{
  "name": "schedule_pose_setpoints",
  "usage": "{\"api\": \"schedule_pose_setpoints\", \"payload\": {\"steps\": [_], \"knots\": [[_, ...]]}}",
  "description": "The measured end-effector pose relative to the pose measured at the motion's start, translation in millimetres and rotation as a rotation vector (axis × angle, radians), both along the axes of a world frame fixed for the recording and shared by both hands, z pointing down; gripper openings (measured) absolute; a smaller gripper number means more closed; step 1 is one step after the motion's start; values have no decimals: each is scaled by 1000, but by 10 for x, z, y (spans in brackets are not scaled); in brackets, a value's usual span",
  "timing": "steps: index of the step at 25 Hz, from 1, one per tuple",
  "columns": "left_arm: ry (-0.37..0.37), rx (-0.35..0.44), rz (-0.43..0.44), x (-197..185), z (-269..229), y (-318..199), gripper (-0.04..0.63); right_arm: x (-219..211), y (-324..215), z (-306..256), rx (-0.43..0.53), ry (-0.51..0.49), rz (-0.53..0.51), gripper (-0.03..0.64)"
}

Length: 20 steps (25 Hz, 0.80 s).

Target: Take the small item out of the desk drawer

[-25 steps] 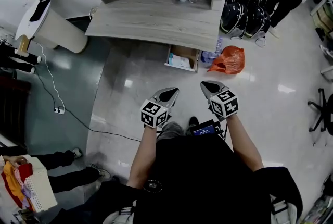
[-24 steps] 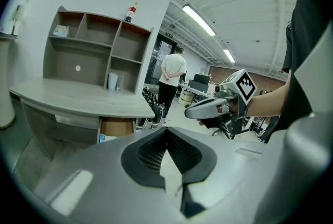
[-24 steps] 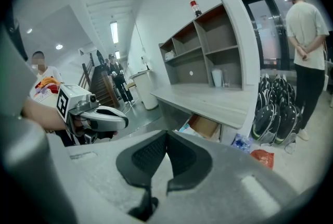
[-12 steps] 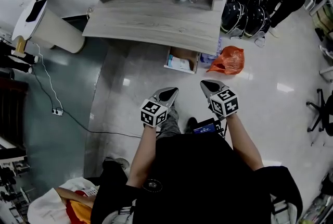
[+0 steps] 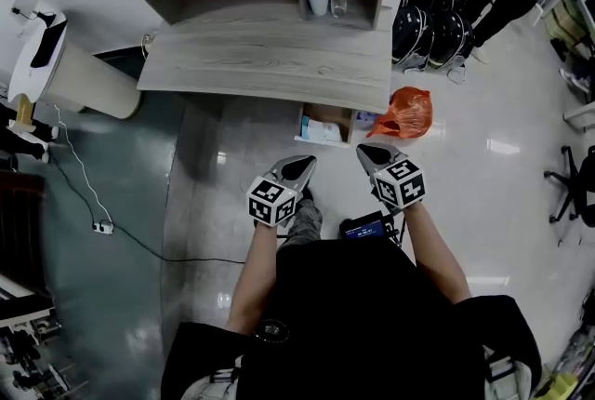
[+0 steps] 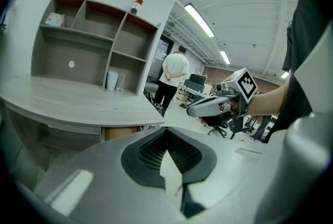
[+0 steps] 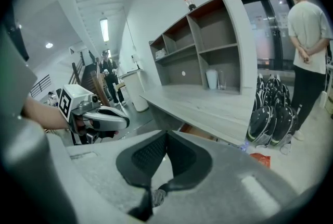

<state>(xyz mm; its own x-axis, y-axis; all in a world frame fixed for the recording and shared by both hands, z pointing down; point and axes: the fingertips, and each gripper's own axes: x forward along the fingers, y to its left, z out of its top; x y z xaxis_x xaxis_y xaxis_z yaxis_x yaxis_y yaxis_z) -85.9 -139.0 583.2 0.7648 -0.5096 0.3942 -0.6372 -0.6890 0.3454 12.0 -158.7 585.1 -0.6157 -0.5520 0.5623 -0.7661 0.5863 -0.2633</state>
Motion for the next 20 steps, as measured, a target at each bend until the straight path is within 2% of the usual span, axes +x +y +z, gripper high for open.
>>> {"api": "schedule_pose_setpoints", "payload": {"steps": [10,15,20], "knots": [[23,-13,109,-233,29,-625,3,-215,-478,41,-17,19,110,-2],[32,-26,156,-339,84,-832,3,-314,-602,71,-29,23,170,-2],[34,-25,238,-342,90,-943,3,-374,-646,69,-34,33,233,-2]]}}
